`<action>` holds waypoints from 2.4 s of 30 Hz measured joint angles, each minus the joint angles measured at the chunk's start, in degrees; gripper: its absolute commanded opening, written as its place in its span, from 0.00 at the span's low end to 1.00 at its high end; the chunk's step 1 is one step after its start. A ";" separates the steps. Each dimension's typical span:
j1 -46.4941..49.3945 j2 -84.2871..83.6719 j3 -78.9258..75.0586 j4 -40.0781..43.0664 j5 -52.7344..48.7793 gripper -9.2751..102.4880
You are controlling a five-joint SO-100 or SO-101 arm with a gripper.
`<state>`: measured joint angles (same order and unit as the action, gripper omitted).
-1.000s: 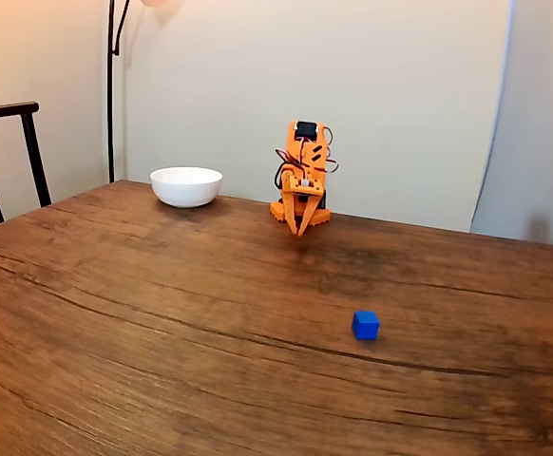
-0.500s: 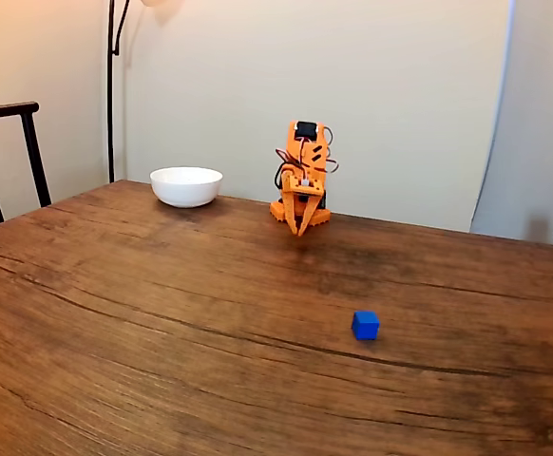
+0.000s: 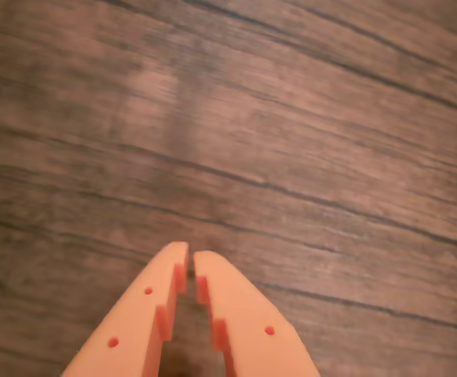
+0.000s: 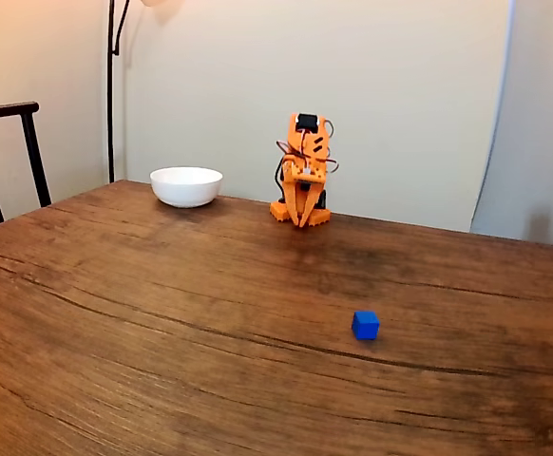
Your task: Grasp the cube and drop it in the bowl
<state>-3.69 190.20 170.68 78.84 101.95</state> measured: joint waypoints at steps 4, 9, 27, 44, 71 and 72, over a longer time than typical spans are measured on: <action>0.35 -0.18 -4.39 -0.09 0.00 0.08; 0.70 -0.26 -8.96 0.00 0.00 0.08; 3.25 -45.79 -47.46 1.76 10.28 0.08; -2.99 -72.16 -54.67 -16.08 12.04 0.08; -9.14 -92.81 -54.67 -50.10 8.96 0.08; -9.14 -93.16 -54.67 -51.42 8.35 0.08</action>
<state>-12.83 97.03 116.02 27.42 110.30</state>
